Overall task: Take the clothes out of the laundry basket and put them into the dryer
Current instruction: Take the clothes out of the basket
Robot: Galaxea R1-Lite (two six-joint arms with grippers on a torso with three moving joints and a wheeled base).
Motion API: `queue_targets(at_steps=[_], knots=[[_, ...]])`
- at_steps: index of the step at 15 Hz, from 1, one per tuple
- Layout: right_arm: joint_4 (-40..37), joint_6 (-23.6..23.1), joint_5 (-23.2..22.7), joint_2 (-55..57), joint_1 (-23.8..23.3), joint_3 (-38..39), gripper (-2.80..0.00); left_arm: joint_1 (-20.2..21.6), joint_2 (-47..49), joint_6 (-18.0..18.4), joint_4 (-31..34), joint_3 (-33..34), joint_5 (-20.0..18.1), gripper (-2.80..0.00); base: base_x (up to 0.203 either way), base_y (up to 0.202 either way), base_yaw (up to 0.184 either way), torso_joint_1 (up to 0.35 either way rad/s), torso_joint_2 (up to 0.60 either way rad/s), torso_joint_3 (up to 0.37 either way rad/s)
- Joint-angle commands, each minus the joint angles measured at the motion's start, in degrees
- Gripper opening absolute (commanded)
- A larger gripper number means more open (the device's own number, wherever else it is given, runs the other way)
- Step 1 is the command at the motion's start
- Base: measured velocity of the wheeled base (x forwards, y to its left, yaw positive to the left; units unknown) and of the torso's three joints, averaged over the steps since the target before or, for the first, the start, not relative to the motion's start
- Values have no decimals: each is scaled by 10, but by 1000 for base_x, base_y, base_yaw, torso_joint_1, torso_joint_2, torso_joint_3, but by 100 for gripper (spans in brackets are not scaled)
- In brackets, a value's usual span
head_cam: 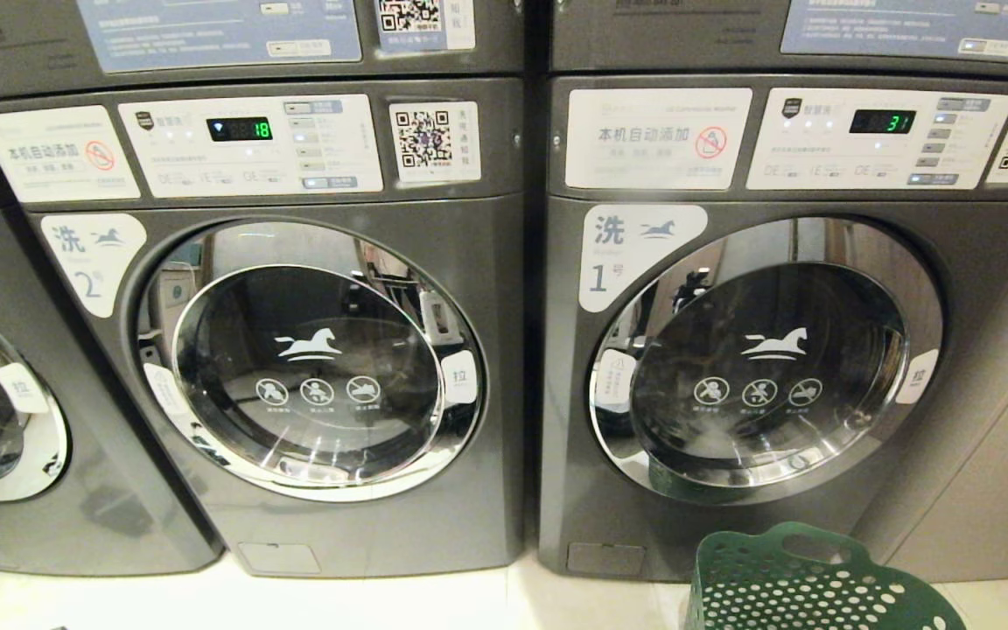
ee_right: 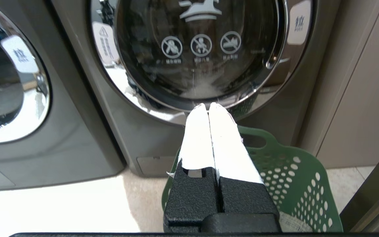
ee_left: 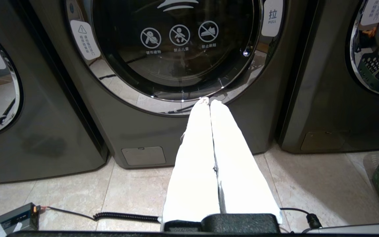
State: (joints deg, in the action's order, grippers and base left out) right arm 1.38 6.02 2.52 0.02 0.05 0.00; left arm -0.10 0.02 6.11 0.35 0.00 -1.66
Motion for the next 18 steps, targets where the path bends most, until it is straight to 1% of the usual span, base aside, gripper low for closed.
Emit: queue_targets(at_steps=[1, 6, 7, 18], knots=[[0, 0, 0, 1, 0, 4, -280, 0, 1, 0, 0, 0, 0, -280, 0, 0, 0, 0, 5, -197], [0, 0, 0, 1, 0, 4, -280, 0, 1, 1, 0, 0, 0, -280, 0, 0, 0, 4, 4, -204], [0, -6, 0, 1, 0, 4, -280, 0, 1, 1, 0, 0, 0, -280, 0, 0, 0, 4, 7, -205], [0, 0, 0, 1, 0, 4, -280, 0, 1, 3, 0, 0, -1, -280, 0, 0, 0, 2, 2, -199]])
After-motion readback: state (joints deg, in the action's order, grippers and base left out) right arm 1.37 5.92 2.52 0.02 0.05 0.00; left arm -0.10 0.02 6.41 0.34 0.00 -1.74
